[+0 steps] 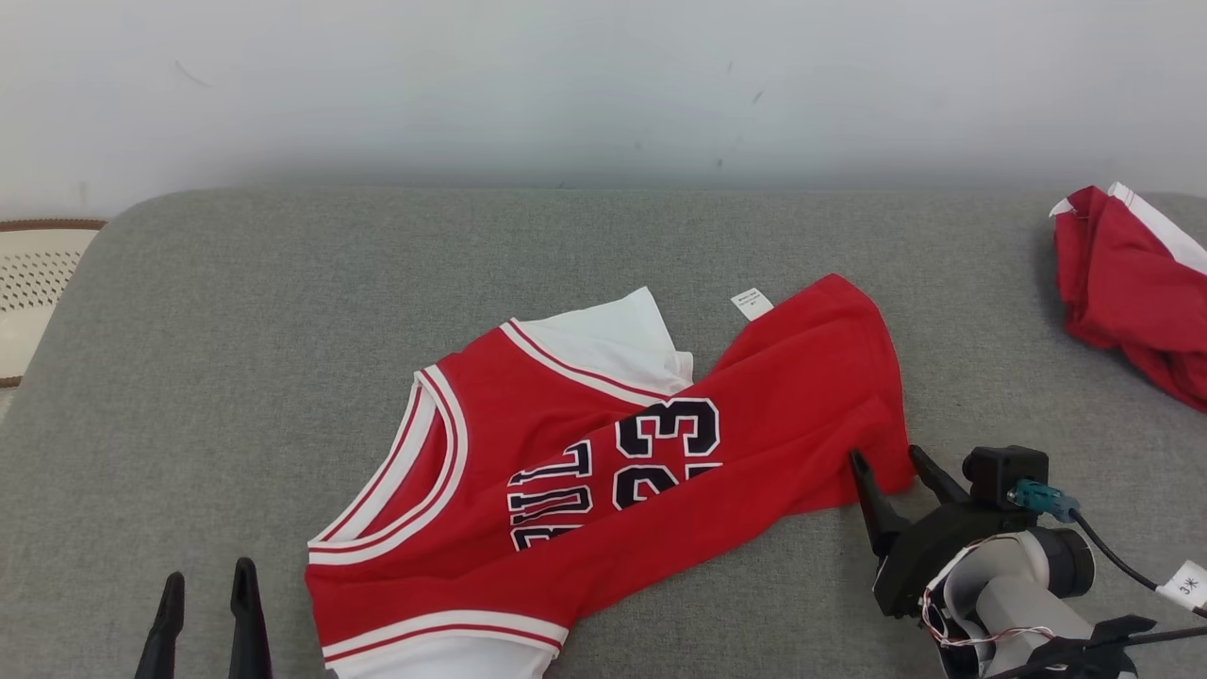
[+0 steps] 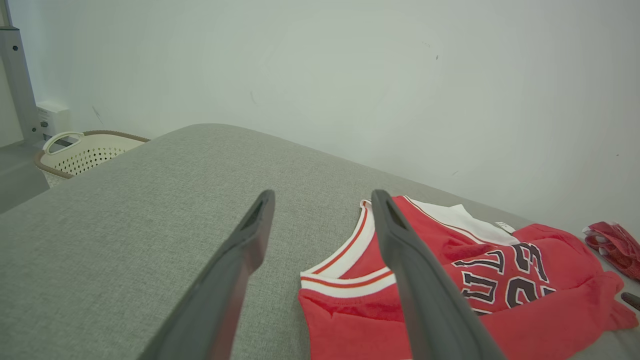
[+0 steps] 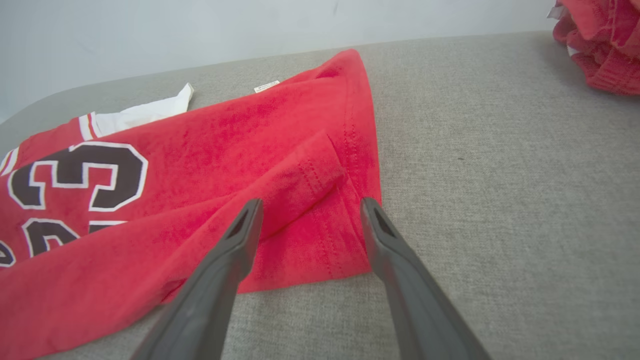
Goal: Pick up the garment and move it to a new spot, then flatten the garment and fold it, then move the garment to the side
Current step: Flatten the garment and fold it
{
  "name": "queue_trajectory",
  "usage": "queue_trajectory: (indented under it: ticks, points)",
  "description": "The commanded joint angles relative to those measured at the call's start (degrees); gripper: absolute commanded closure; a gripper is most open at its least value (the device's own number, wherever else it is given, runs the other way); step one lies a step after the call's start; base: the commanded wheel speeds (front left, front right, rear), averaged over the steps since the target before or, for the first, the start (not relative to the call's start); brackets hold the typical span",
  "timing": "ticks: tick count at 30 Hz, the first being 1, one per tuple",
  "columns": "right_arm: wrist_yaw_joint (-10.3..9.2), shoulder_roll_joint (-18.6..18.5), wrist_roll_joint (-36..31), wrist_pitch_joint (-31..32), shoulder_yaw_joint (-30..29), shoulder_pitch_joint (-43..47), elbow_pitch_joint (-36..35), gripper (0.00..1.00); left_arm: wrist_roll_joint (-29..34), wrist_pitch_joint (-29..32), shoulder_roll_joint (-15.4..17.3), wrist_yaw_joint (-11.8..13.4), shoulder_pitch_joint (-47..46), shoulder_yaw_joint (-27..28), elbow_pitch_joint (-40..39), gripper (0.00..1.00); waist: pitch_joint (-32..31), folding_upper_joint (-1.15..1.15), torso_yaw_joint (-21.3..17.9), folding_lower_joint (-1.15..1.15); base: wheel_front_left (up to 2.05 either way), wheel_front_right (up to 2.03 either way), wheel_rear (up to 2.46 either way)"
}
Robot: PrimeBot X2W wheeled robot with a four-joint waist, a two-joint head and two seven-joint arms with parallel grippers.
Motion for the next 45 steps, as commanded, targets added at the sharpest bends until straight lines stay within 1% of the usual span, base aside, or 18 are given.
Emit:
queue_trajectory:
  ticks: [1, 3, 12, 14, 15, 16, 17, 22, 28, 31, 35, 39, 41, 45]
  points:
    - [0.00, 0.30, 0.66, -0.09, -0.02, -0.31, 0.36, 0.00, -0.01, -0.20, 0.03, 0.18, 0.42, 0.00, -0.11, 0.00, 0.07, 0.00, -0.18, 0.00, 0.00, 0.00, 0.00]
    - [0.00, 1.09, 1.33, -0.09, 0.69, -1.39, 2.19, 0.00, 0.14, -0.20, 0.03, 0.06, -0.06, -0.37, -0.06, 0.00, 0.29, 0.00, 0.00, 0.00, 0.00, 0.00, 0.00]
    - [0.00, 2.29, 2.72, -0.08, 1.97, -4.41, 7.15, 0.00, 0.40, -0.20, 0.03, -0.34, -0.60, -0.48, 0.13, 0.00, 1.09, 0.00, 1.66, 0.00, 0.00, 0.00, 0.00]
    - [0.00, 2.50, 3.01, -0.09, 2.42, -5.24, 8.09, 0.56, 0.33, -0.20, 0.03, -0.42, -0.73, -0.52, 0.20, 0.00, 1.29, 0.00, 1.94, 0.00, 0.00, 0.00, 0.00]
    - [0.00, 2.61, 3.06, -0.09, 2.65, -5.56, 8.38, 0.71, 0.29, -0.20, 0.03, -0.45, -0.83, -0.57, 0.22, 0.00, 1.38, 0.00, 2.06, 0.00, 0.00, 0.00, 0.00]
    - [0.00, 2.76, 3.06, -0.09, 2.91, -5.89, 8.27, 0.95, 0.25, -0.20, 0.03, -0.39, -0.93, -0.65, 0.24, 0.00, 1.49, 0.00, 2.16, 0.00, 0.00, 0.00, 0.00]
    - [0.00, 2.78, 3.01, -0.08, 2.99, -6.17, 7.96, 1.00, 0.22, -0.20, 0.03, -0.39, -1.06, -0.71, 0.25, 0.00, 1.58, 0.00, 2.23, 0.00, 0.00, 0.00, 0.00]
    - [0.00, 2.68, 2.53, -0.09, 2.82, -6.11, 6.18, 1.00, 0.20, -0.20, 0.03, -0.34, -1.02, -0.56, 0.47, 0.00, 1.56, 0.00, 2.20, 0.00, 0.00, 0.00, 0.00]
    - [0.00, 2.22, 2.56, -0.09, 2.36, -3.46, 0.98, 1.00, 0.41, -0.20, 0.03, -0.29, -0.37, -0.35, 0.85, 0.00, 0.64, 0.00, 1.81, 0.00, 0.00, 0.00, 0.00]
    - [0.00, 1.56, 3.32, -0.09, 2.23, -1.40, -2.14, 1.00, 0.35, -0.20, 0.03, -0.13, 0.25, -0.32, 0.84, 0.00, 0.00, 0.00, 1.43, 0.00, 0.00, 0.00, 0.00]
    - [0.00, 0.60, 5.29, -0.08, 2.73, 1.37, -4.45, 1.00, 0.30, -0.20, 0.03, -0.03, 0.92, -0.33, 0.71, 0.00, -0.55, 0.00, 0.94, 0.00, 0.00, 0.00, 0.00]
    - [0.00, -1.78, 7.76, 1.38, 3.56, 4.94, -8.91, 1.00, 0.18, -0.20, 0.03, 0.11, 1.59, -0.44, 0.70, 0.00, -0.99, 0.00, 0.03, 0.00, 0.00, 0.00, 0.00]
    - [0.00, -2.83, 9.62, 2.20, 3.01, 7.17, -12.26, 1.00, 0.32, -0.20, 0.03, 0.11, 1.85, -0.42, 0.76, 0.00, -1.20, 0.00, -0.49, 0.00, 0.00, 0.00, 0.00]
    - [0.00, -5.71, 11.04, 4.98, 1.73, 11.61, -19.00, 1.00, 0.56, -0.20, 0.03, 0.13, 2.27, -0.35, 0.66, 0.00, -1.65, 0.00, -1.51, 0.00, 0.00, 0.00, 0.00]
